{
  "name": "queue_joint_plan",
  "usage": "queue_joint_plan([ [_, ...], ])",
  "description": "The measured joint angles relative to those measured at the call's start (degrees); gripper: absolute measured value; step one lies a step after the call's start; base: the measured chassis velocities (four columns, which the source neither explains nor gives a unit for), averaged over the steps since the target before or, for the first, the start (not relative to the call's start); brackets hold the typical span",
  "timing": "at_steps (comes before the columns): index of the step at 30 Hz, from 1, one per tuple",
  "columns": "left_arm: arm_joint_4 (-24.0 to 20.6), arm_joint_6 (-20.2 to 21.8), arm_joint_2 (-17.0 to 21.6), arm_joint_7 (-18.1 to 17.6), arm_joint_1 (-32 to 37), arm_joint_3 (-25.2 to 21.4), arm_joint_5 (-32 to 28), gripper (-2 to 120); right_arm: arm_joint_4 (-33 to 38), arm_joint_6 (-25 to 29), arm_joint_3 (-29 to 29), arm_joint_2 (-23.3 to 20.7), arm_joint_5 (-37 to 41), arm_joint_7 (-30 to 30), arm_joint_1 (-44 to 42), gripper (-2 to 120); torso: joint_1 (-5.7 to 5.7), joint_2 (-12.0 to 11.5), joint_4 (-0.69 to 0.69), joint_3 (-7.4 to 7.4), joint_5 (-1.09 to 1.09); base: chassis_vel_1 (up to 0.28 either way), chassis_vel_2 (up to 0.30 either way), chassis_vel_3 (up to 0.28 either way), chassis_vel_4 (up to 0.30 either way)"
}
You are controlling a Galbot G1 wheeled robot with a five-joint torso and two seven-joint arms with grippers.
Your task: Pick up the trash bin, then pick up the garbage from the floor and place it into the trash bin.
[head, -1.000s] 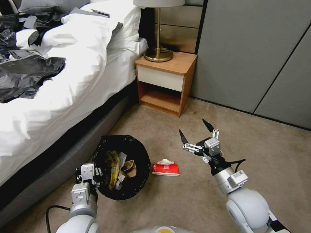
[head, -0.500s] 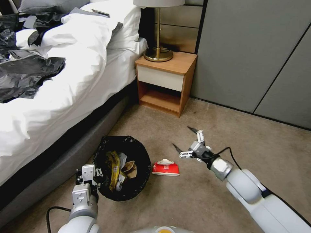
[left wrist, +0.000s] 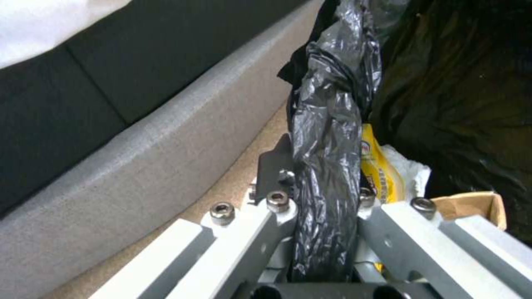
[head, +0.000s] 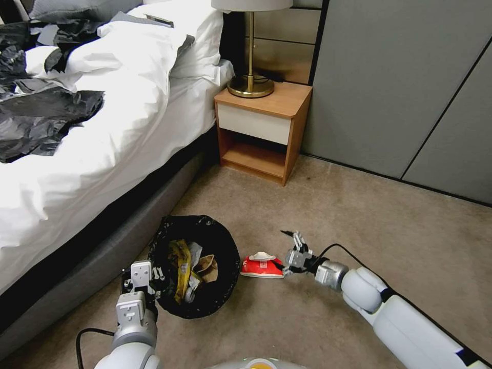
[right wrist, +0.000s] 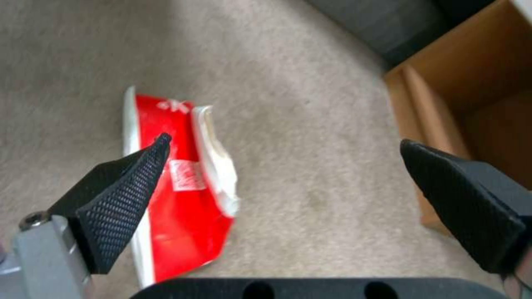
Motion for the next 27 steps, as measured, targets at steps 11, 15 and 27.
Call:
queue_joint_plan([
  [11, 0.0, -0.37, 0.13, -0.03, 0.81, -0.23, 0.12, 1, -9.83, 2.28, -0.98, 7.04, -2.9, -0.2, 2.31, 100, 0.0, 0.0, 0.01, 0.0, 0.0, 0.0, 0.0, 0.0, 0.0],
  [15, -0.01, -0.44, 0.14, -0.04, 0.86, -0.26, 0.1, 1, -12.97, 2.51, -1.75, 9.5, -3.0, 0.8, 3.52, 100, 0.0, 0.0, 0.01, 0.0, -0.01, 0.0, 0.0, 0.0, 0.0],
  [27, -0.05, -0.45, 0.32, -0.04, 0.86, -0.45, -0.02, 1, -20.56, 3.29, -2.91, 13.67, -3.0, 2.12, 6.6, 100, 0.0, 0.0, 0.0, 0.0, -0.01, 0.0, 0.0, 0.0, 0.0],
])
